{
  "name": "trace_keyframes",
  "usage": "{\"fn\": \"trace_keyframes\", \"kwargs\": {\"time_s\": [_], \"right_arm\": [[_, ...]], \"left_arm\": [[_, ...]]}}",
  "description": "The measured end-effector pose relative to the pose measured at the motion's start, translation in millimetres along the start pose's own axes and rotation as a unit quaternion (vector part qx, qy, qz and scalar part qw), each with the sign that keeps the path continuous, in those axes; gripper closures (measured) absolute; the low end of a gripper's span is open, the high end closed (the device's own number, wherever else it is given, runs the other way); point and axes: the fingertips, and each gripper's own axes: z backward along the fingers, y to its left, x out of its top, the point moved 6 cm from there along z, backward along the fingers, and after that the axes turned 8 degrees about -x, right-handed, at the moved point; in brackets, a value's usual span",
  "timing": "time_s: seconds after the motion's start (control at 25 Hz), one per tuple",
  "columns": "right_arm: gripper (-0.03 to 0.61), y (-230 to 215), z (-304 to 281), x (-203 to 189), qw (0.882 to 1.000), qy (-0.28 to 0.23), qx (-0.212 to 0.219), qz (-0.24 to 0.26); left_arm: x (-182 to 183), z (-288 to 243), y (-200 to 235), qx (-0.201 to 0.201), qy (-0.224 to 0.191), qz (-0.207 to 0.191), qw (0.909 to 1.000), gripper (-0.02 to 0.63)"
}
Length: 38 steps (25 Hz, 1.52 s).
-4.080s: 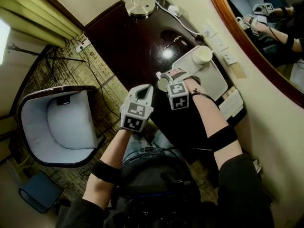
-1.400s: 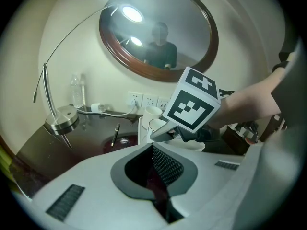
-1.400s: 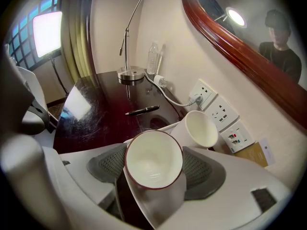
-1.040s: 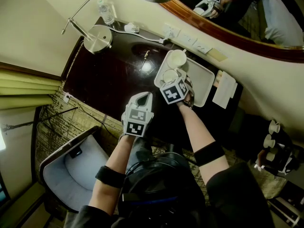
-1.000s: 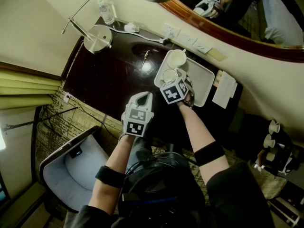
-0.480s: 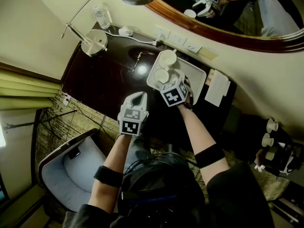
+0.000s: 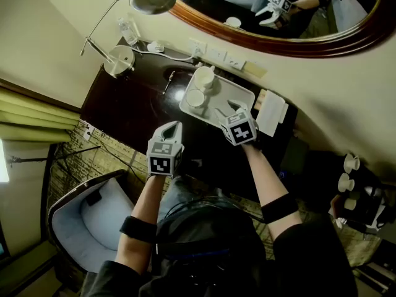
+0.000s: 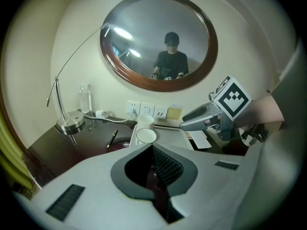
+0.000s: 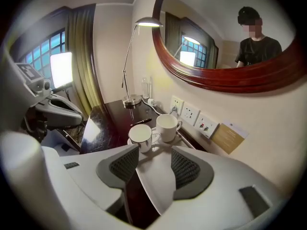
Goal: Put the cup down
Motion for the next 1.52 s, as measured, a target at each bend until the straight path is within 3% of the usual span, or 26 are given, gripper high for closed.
{"fn": "trace_keyframes", "kwargs": {"time_s": [0.24, 0.36, 0.6, 0.88, 1.08, 1.28, 1.52], "right_arm": [[0.467, -24, 32, -24, 0.999, -0.02, 0.017, -0.043], [0.576, -38, 40, -41, 0.998, -0.027, 0.022, -0.048], [0.58, -55, 68, -55, 0.997, -0.054, 0.027, -0.057], [0.58, -55, 94, -74, 0.992, -0.084, 0.019, -0.088], [0.58, -53, 101, -89, 0.99, -0.08, 0.02, -0.115], [0.58, -54, 101, -93, 0.99, -0.074, 0.017, -0.121], [0.58, -54, 98, -96, 0.989, -0.067, 0.014, -0.13]], "left_arm": [[-1, 5, -28, 0.005, 0.001, 0.006, 1.0, 0.626], [-2, 13, -33, 0.018, -0.005, 0.007, 0.9998, 0.626], [2, 29, -46, 0.038, -0.021, 0.025, 0.9988, 0.627], [-10, 39, -57, 0.057, -0.026, 0.011, 0.998, 0.626], [-12, 44, -61, 0.054, -0.034, 0.009, 0.9979, 0.627], [-8, 42, -72, 0.043, -0.015, -0.012, 0.9989, 0.629], [-9, 34, -68, 0.041, -0.005, -0.007, 0.9991, 0.626]]}}
